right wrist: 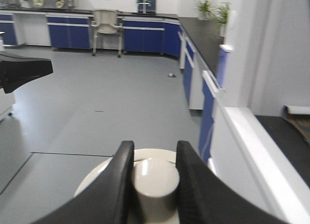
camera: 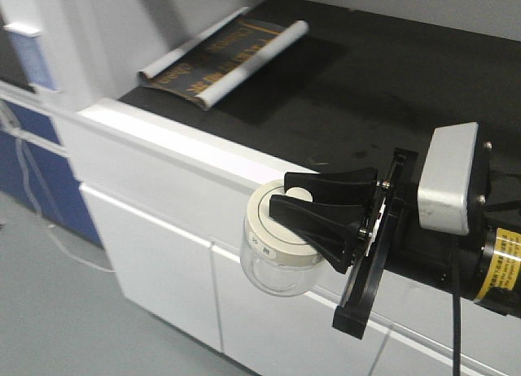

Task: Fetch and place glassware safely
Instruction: 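Drive the base away from the hood holding the jar in right gripper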

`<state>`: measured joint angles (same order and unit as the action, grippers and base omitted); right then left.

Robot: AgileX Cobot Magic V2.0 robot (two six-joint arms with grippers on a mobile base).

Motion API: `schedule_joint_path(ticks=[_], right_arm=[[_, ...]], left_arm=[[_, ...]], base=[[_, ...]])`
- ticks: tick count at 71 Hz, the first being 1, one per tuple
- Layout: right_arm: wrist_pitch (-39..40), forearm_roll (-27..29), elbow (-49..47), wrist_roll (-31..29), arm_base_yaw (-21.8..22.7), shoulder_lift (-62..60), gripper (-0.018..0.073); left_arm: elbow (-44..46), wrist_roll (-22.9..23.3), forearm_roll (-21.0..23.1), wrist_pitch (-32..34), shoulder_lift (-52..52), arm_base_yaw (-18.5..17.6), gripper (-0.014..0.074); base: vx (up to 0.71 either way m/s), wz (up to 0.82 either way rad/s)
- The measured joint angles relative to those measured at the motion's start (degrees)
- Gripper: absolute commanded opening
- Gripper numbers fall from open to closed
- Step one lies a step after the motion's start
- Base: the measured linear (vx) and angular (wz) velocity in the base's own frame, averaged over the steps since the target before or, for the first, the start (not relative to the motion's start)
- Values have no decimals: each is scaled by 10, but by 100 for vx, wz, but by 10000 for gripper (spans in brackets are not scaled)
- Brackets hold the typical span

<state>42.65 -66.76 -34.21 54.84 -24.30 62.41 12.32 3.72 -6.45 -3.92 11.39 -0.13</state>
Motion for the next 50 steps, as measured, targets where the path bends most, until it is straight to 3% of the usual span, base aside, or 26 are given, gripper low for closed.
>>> schedule_joint_path(ticks=[50], right_arm=[[0,0,0,0,0,0,-1]], left_arm=[[0,0,0,0,0,0,-7]], base=[[-7,63]])
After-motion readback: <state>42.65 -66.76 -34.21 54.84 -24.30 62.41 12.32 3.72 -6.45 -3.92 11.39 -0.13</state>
